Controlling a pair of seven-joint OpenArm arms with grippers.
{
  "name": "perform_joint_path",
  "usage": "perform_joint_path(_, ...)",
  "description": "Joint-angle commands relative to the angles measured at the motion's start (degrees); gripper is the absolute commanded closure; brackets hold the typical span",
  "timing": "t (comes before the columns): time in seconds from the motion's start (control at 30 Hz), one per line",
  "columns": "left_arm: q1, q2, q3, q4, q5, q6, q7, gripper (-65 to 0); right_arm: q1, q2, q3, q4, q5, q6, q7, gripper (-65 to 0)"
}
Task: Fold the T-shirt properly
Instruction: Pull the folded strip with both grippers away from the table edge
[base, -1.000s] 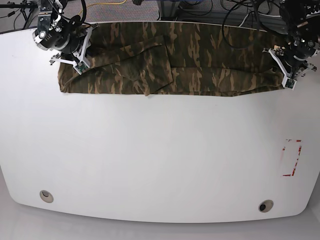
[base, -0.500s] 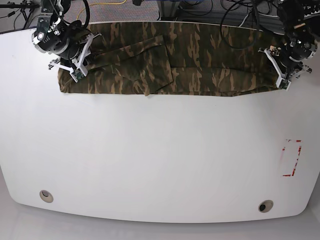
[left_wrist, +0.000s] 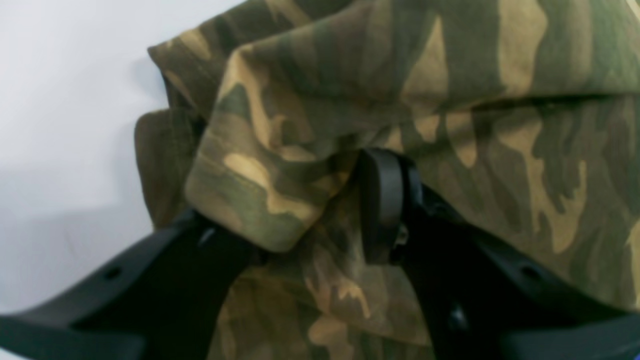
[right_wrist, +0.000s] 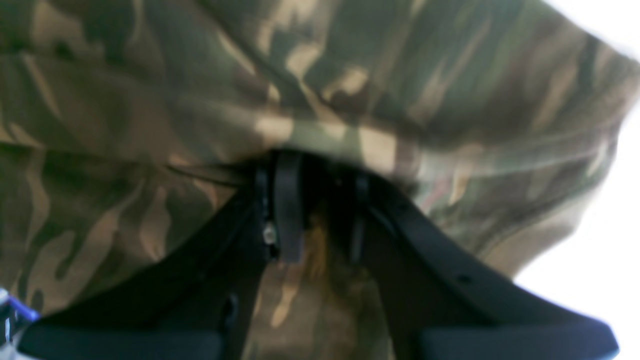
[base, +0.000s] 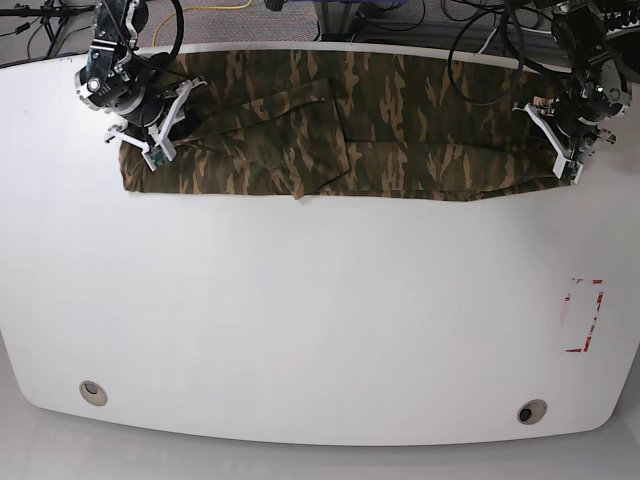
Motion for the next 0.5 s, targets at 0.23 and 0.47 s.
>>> perform_joint_path(0.23,-3.7,0.1,4.2,-1.4,2.3,-0.1,3.4,-24.0,9.0,4.6,0.3,-10.4,-2.6,-0.4,1.9,-11.7)
perform_joint_path(0.47,-7.6,0.9,5.3,-2.0,2.4,-0.1,3.6,-24.2,14.4,6.6,0.0,-14.9,-2.9,-0.4,3.4,-11.7)
